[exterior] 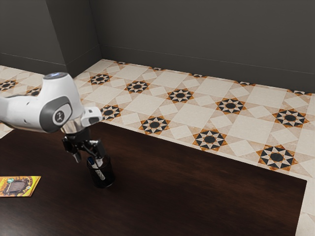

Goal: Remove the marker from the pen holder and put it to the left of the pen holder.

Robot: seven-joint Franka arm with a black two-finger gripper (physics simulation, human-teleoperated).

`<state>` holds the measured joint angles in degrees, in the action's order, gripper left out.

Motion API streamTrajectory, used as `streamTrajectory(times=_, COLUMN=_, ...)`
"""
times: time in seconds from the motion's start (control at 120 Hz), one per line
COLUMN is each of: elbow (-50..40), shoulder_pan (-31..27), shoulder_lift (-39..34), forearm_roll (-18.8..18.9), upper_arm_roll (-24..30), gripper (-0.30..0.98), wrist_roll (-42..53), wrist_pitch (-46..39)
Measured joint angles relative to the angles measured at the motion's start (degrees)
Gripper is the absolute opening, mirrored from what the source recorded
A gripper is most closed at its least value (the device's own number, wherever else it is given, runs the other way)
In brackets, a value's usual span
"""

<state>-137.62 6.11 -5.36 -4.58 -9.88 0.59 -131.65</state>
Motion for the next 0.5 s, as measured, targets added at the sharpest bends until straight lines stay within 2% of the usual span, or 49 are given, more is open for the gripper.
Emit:
streamTrajectory(times=0.15, elbow=-0.83, shoulder_pan=0.38, shoulder_lift=-0.87, forearm_roll=0.00, upper_arm_roll=0.11, gripper=0.64, wrist_roll=-0.01, wrist_pitch=-0.05)
streamTrajectory(times=0.333, elbow=-0.99, shoulder_pan=0.38, shoulder_lift=-1.10, forearm_roll=0.04, upper_arm_roll=0.12, gripper=0.21, wrist_roll=0.00, wrist_pitch=-0.10)
streamTrajectory(times=0.5, elbow=-1.02, shoulder_pan=0.37, shoulder_lift=-1.48, forearm_roll=0.08, upper_arm_roll=0.12, gripper=0.02, wrist_roll=0.00, wrist_pitch=-0.62)
